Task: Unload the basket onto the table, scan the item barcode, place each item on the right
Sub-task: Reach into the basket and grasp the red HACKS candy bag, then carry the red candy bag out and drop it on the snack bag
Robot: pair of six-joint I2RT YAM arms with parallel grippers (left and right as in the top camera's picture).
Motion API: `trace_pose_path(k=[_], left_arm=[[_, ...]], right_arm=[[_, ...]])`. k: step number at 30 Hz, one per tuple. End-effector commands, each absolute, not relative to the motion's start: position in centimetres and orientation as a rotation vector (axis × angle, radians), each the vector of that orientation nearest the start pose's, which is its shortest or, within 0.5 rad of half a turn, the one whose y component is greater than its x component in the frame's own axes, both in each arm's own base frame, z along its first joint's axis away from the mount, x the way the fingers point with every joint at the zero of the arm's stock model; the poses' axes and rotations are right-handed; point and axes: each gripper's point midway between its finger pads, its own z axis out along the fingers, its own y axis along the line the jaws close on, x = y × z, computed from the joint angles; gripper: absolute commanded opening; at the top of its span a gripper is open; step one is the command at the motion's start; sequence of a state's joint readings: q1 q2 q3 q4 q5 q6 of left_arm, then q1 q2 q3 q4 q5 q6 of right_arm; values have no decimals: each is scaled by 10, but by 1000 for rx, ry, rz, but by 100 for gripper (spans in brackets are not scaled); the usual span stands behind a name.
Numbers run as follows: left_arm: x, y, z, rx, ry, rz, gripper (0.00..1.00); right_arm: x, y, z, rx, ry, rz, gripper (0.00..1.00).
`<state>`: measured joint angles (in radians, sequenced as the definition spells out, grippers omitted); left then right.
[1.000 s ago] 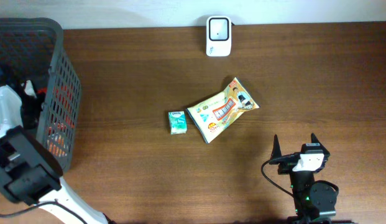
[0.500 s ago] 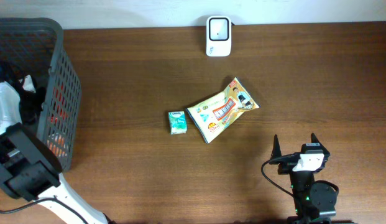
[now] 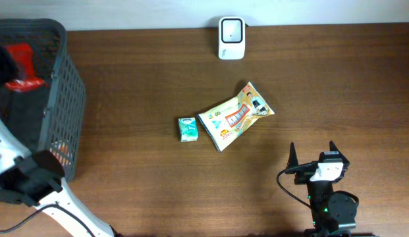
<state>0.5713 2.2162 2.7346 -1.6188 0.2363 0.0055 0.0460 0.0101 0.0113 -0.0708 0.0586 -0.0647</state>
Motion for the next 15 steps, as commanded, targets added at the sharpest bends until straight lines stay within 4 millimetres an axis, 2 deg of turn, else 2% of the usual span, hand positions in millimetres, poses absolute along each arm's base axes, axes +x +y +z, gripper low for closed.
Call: trace_pose_path(k=[1, 3, 6, 9, 11, 13, 15], left_arm=[[409, 203, 355, -570, 2354, -128, 0], [408, 176, 390, -464, 2260, -210, 0], [404, 144, 420, -351, 2191, -271, 0], [407, 84, 439, -170, 2153, -456, 0], [411, 37, 444, -37, 2145, -589, 0], [415, 6, 439, 37, 2174, -629, 0], [421, -26, 424, 101, 2234, -650, 0]], right_arm=[[246, 4, 156, -61, 1647, -58, 98], [246, 4, 156, -61, 1647, -58, 98], [246, 4, 156, -61, 1647, -58, 98], [246, 4, 156, -61, 1647, -58, 98], [246, 4, 156, -61, 1647, -58, 98], [246, 4, 156, -61, 1647, -58, 98], [246, 4, 156, -61, 1647, -58, 98]])
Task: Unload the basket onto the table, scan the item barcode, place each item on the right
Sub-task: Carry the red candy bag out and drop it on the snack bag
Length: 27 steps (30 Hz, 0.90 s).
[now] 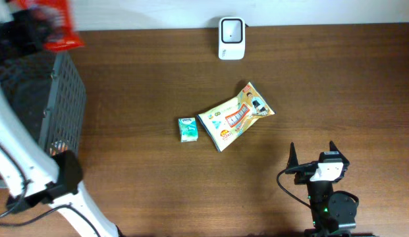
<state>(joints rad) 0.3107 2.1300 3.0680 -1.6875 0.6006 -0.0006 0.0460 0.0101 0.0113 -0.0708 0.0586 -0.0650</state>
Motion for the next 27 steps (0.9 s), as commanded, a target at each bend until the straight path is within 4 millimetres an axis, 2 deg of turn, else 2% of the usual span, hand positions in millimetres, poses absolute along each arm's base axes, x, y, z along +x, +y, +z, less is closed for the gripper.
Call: trace_pose_path(k=[1, 4, 6, 7, 8, 12, 13, 14, 15, 19, 20, 21, 24, 26, 27], left_arm=[[423, -40, 416, 127, 2268, -655, 0], [424, -91, 380, 232, 2402, -703, 0], [419, -126, 348, 342, 2510, -716, 0], [417, -138, 331, 373, 2566, -699, 0], [415, -158, 298, 429, 2659, -646, 0], [412, -198, 233, 553, 2770, -606, 0], [409, -215, 206, 604, 2797, -614, 0], [407, -221, 195, 626, 2805, -616, 0], [402, -232, 173, 662, 2823, -620, 0], [393, -253, 122, 727, 2835, -626, 0], [389, -254, 109, 737, 2844, -626, 6], [387, -254, 102, 738, 2854, -625, 32], [391, -249, 107, 720, 2849, -616, 69], [397, -245, 120, 702, 2833, -615, 71], [401, -241, 134, 688, 2818, -614, 74]], right_arm=[[246, 4, 156, -61, 1647, -58, 98], [246, 4, 156, -61, 1647, -58, 98], [246, 4, 156, -61, 1647, -58, 98], [246, 4, 156, -61, 1647, -58, 98], [246, 4, 156, -61, 1647, -58, 98], [246, 4, 156, -61, 1647, -58, 98], [246, 4, 156, -61, 1647, -58, 98], [246, 4, 156, -61, 1647, -58, 98], [246, 4, 156, -61, 1647, -58, 98], [246, 4, 156, -61, 1647, -58, 98], [246, 4, 156, -61, 1647, -58, 99], [246, 4, 156, -61, 1647, -58, 98], [246, 4, 156, -61, 1647, -58, 98], [246, 4, 156, -61, 1647, -58, 98], [246, 4, 156, -61, 1647, -58, 98]])
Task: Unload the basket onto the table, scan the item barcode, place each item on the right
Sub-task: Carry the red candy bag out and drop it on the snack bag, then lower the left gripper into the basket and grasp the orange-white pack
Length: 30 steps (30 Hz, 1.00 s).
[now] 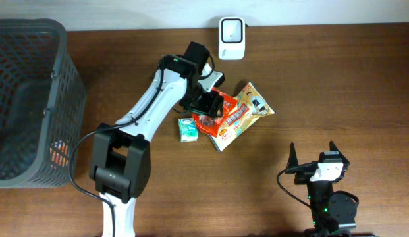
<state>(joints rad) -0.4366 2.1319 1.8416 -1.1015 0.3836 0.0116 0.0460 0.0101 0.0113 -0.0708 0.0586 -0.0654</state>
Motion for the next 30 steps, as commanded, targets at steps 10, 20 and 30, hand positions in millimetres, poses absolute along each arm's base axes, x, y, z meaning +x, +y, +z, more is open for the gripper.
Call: trace_pose_path(k=[10, 20, 30], left_arm=[[389, -182, 346, 540, 2506, -622, 99], [352, -8, 434, -370, 2274, 123, 99], [315, 142, 423, -1001, 2141, 291, 99]], right_arm=[[246, 4, 156, -61, 1647, -58, 98], [246, 4, 156, -61, 1647, -58, 98], [246, 4, 156, -61, 1647, -59, 98]])
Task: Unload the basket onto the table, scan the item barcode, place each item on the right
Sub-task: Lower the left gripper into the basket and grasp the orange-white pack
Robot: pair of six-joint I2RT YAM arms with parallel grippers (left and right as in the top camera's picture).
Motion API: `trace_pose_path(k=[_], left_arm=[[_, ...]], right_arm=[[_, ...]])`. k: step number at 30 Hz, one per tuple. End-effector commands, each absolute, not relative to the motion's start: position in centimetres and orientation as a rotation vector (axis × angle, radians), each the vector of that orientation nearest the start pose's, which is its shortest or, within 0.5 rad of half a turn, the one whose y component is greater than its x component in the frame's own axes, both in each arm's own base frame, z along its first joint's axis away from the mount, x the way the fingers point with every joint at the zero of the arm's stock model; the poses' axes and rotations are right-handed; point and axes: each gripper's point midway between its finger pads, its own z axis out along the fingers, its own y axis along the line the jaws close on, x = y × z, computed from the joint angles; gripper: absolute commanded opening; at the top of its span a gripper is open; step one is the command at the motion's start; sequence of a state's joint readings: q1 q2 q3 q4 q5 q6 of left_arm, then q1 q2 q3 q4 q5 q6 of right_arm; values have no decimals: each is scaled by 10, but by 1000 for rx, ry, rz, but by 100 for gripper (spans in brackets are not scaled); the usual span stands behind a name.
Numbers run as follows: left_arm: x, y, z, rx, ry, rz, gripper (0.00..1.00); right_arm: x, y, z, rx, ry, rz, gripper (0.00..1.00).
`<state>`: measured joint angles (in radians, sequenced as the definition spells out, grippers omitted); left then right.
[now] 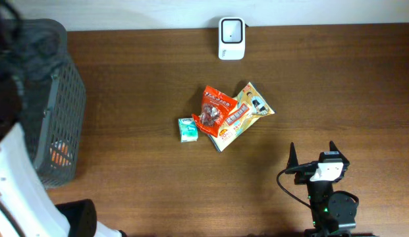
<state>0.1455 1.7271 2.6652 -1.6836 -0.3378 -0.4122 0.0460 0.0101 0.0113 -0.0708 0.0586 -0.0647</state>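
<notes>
A red snack bag (215, 110) lies at mid-table, partly on top of a yellow snack bag (247, 108). Just left of them sits a small green packet (188, 129). The white barcode scanner (231, 37) stands at the table's far edge. My left arm (16, 178) rises along the left edge. Its gripper (6, 26) is a dark blur over the basket's far corner, so its jaws cannot be made out. At the near right my right gripper (312, 155) is open and empty, well short of the bags.
A dark mesh basket (62, 99) fills the left side of the table, with something orange (56, 155) showing through its wall. Bare brown tabletop lies between the bags and the scanner, and between the bags and the right gripper.
My left gripper was at mid-table on the red bag. It has let the bag go, and the bag now lies on the yellow bag. The arm is back over the basket. The right arm has not moved.
My left gripper held the red bag inside the basket, then above the basket's far rim. Then it was at mid-table with the bag over the yellow bag. Now the red bag lies there free and the arm is at the basket again.
</notes>
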Motion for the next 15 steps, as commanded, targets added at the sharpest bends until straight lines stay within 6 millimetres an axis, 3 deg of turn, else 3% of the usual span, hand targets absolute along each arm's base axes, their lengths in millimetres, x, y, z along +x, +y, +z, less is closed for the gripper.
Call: trace_pose_path(k=[1, 8, 15], left_arm=[[314, 152, 411, -1062, 2159, 282, 99], [310, 218, 326, -1373, 2273, 352, 99], [323, 218, 214, -1450, 2581, 216, 99]], right_arm=[[246, 4, 156, -61, 1647, -58, 98], [246, 4, 156, -61, 1647, -58, 98], [246, 4, 156, -61, 1647, -58, 98]])
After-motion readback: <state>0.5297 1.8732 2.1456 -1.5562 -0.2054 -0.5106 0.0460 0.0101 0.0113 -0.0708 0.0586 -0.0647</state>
